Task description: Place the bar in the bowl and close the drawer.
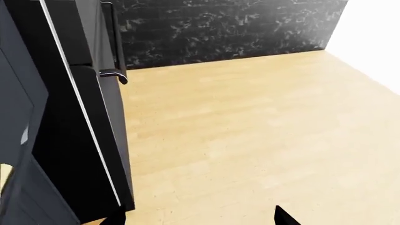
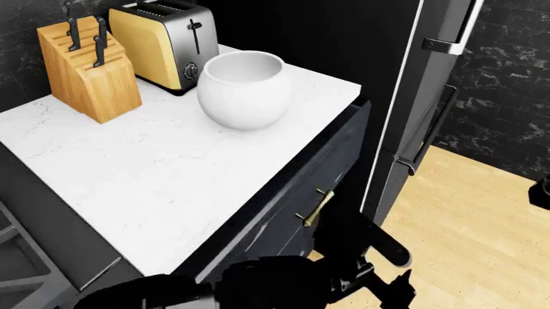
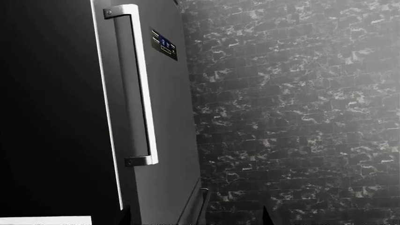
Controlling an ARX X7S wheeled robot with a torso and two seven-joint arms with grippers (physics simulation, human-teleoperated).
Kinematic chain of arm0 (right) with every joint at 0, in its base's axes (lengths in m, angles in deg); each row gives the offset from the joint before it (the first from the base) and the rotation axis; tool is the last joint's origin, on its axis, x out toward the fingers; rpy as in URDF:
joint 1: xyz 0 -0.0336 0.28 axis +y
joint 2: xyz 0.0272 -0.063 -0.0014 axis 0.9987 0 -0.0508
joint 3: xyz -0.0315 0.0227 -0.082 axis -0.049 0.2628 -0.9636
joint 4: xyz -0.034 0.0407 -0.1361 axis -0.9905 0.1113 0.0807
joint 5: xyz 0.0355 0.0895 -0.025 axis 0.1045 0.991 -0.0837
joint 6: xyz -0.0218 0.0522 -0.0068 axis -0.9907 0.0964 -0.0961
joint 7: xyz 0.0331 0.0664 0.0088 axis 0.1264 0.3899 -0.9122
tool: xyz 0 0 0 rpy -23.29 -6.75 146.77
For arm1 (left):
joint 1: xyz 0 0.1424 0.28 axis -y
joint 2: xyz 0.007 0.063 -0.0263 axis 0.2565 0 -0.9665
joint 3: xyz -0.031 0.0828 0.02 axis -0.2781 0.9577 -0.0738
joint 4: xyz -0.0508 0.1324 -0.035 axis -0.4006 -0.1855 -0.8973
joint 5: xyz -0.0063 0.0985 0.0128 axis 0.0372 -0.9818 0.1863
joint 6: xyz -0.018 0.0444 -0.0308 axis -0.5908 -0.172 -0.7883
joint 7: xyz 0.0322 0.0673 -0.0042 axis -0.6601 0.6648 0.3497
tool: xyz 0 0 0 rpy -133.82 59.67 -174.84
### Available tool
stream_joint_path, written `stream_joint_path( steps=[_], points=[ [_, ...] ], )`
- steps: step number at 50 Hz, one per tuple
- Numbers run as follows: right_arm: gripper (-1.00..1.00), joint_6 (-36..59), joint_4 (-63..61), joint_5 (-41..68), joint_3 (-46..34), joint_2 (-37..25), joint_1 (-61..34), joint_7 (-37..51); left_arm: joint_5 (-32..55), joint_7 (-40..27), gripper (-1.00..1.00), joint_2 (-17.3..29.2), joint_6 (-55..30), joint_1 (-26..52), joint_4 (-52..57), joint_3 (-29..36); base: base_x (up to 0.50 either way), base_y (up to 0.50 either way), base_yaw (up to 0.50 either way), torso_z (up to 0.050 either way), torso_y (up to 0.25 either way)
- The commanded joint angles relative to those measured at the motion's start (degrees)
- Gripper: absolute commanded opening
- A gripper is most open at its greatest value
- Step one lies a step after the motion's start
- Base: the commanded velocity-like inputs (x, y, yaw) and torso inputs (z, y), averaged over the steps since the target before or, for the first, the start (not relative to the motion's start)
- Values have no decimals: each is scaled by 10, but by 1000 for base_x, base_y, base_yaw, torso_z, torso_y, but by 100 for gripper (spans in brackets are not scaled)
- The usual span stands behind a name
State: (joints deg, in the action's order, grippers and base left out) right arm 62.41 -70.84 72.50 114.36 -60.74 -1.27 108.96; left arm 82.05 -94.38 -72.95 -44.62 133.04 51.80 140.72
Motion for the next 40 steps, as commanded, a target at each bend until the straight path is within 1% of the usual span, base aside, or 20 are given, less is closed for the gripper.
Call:
stream_joint_path(
  steps=[1,6,13,40],
  points=[
    [100,-9,5,-8,5,9,13,-13,-52,-9,100,-3,-35,-61,-17,-18,0,0,0,0,0],
    [100,-10,8,-10,3,10,15,-16,-58,-3,100,-3,-36,-75,-24,-18,0,0,0,0,0],
    [100,-13,12,-16,1,14,18,-20,-47,3,100,-3,-26,-77,-55,-19,0,0,0,0,0],
    [100,-11,10,-18,-22,14,6,-14,96,57,100,-3,43,-60,-253,-17,0,0,0,0,0]
  ],
)
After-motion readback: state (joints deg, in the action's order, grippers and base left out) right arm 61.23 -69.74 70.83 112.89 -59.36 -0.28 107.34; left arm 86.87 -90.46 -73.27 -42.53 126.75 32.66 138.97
